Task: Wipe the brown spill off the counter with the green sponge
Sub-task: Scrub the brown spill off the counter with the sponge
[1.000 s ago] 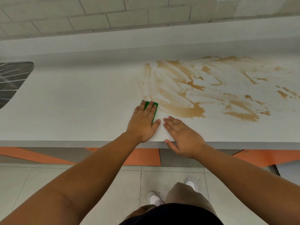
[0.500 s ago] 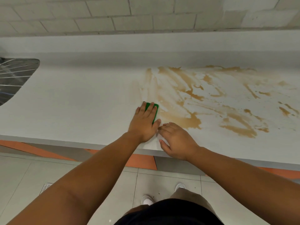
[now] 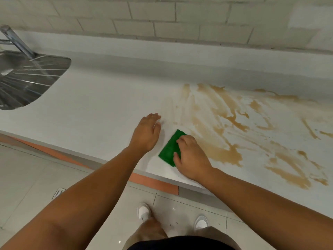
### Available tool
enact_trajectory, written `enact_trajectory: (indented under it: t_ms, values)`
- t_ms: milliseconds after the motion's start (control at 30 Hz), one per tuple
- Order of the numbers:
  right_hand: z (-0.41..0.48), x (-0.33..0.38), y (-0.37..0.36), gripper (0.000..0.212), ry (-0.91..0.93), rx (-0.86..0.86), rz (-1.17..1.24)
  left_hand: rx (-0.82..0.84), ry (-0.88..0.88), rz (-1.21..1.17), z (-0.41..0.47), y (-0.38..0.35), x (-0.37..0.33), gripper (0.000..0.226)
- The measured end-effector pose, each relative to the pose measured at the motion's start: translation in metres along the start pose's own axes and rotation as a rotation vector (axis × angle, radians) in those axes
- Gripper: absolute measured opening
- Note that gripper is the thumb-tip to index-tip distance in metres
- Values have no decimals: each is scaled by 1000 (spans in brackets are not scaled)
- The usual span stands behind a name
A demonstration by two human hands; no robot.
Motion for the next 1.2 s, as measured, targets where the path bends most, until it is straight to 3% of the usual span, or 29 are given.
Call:
enact_trajectory:
  t_ms: [100,200,267,467,567,667,900,1100,1200]
  values:
    - [21,12,-18,51,-129,29,-129,-84,-9,64,25,24,29,37]
    - [41,11,-29,43,-192,22,-160,-98,-58,130,47,41,52,36]
    - [55,4,-29,42,-228,11,-149,-79,-88,156,61,49,69,36]
    - [91,-20,-28,73,-367,52,-238,33,-242,238,88,48,105,43]
    - [106,-28,-32,68,-459,47,-215,139,-303,299,90,38,110,55]
    - [122,-21,-39,60,-454,37,-255,199,-322,323,99,33,117,60]
    - [115,15,-58,58,-188,129,-188,218,-308,344,102,26,129,61]
    - [112,-42,-31,63,-485,123,-254,212,-300,327,103,25,128,60]
    - [144,-39,-37,61,-481,139,-249,193,-300,319,105,25,128,58]
Point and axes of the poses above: each hand's wrist, its own z-axis towards the middle knuckle, its own y-axis out of the back of the hand, x = y × z, the point moved 7 cm from there along z, towards the middle knuckle, and after that the axes turned 8 degrees about y, right-handed, at the moved point
